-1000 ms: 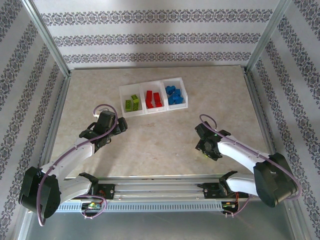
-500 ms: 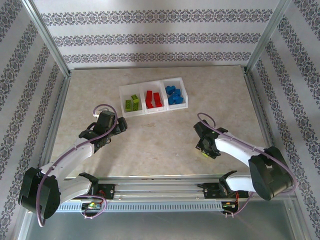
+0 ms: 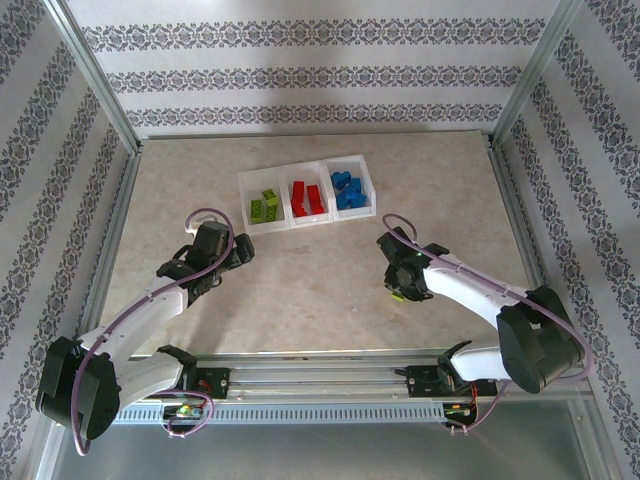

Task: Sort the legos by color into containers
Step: Pick up the lego from the bottom-right of the table, then place the lego in the container.

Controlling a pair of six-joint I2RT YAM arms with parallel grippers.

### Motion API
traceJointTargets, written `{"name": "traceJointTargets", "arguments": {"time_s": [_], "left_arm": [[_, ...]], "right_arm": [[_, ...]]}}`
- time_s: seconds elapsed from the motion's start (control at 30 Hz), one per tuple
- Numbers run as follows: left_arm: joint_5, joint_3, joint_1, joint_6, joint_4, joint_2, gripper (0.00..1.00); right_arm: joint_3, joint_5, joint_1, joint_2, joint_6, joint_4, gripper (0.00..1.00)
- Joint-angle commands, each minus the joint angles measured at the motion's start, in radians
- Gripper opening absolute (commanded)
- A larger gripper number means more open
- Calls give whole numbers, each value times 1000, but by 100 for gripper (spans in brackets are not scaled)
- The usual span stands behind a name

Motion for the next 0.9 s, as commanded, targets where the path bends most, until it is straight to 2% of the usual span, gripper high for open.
{"name": "traceJointTargets", "arguments": {"time_s": [0.0,0.33,0.6,0.87], "left_arm": [[-19,-4,12,-1,2,-18,100],[-38,-12,12,-3,-16,-39,100],[-62,-28,16,-16,-57,-81,100],[-63,-40,20,-30,-72,-103,100]], "right_arm": [[76,48,45,22,-38,-45,28],[395,68,195,175,-160,-41,28],[814,32,267,445,-310,-39,29],[1203,-50,277,724,-392,-59,31]]}}
